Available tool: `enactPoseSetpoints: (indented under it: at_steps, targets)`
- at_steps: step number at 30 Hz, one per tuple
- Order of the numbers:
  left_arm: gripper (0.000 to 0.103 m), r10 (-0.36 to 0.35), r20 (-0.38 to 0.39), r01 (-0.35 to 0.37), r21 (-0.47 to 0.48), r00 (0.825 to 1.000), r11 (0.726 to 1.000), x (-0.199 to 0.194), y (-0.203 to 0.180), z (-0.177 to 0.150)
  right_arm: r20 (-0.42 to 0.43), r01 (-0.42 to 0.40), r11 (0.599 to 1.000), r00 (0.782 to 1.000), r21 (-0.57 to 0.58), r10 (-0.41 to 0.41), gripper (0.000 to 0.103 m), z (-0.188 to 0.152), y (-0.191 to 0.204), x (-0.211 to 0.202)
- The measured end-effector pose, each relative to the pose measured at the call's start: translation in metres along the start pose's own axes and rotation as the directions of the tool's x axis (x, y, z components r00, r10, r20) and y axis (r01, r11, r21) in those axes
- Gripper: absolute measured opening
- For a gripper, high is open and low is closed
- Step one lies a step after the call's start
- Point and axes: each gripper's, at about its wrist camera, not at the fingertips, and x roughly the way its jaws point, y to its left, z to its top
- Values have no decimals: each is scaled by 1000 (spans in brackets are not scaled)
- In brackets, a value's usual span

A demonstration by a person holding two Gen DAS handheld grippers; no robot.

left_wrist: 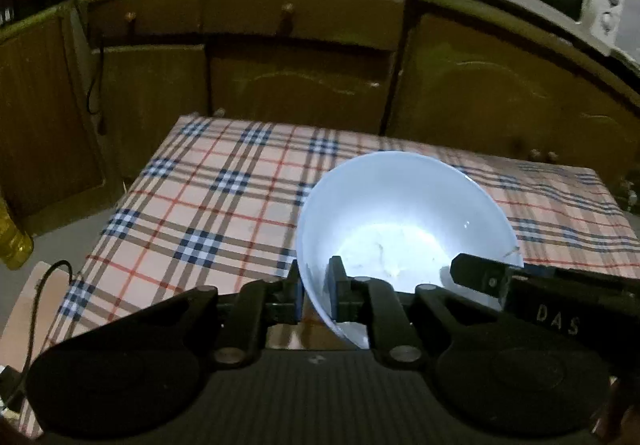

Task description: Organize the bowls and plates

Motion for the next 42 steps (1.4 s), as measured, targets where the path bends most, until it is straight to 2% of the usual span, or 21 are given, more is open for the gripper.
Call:
enactPoseSetpoints:
  at_steps: [8,17,29,42]
  targets:
    - [14,-19,59,17,34,998,999,-54,-35,-15,76,26,1000,997,-15,-25,24,-12,-8,-75]
    - [15,-47,86,42,54,995,998,-92,-63,-36,129,50,999,990,-4,-49,24,-34,-18,-138]
    - [15,-76,93,69,74,993,995,-119,-86,-64,159,85,996,984,11,-86,24,-68,-30,-186]
    - [15,-113,88,103,104,990,989,-128,-111,-84,178,117,992,976,47,-123,24,-91,-53,-216]
